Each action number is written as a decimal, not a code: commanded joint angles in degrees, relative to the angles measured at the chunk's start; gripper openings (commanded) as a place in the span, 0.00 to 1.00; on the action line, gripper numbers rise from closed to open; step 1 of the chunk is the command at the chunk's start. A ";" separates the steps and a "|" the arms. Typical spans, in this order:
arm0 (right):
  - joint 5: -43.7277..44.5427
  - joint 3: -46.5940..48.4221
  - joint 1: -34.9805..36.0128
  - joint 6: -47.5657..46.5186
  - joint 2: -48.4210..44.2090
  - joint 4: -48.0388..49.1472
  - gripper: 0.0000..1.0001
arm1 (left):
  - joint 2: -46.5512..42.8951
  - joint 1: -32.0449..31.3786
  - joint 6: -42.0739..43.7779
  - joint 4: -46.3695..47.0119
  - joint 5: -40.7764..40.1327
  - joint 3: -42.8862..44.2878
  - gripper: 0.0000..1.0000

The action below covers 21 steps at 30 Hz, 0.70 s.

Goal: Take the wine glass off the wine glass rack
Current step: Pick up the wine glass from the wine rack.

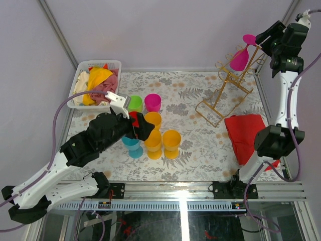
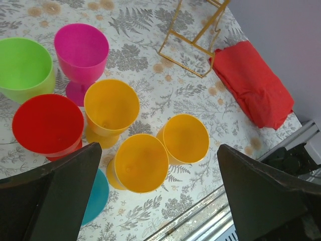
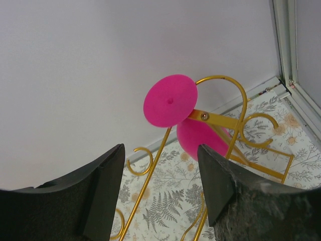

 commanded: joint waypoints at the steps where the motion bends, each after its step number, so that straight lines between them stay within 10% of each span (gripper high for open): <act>1: 1.93 9.40 -0.28 -0.08 4.85 -0.84 0.66 | -0.73 3.62 -0.14 1.14 3.44 -0.20 1.00; 21: -1.23 15.33 -1.35 0.31 14.01 -0.21 0.57 | -0.38 8.76 0.49 -0.45 6.43 -0.88 1.00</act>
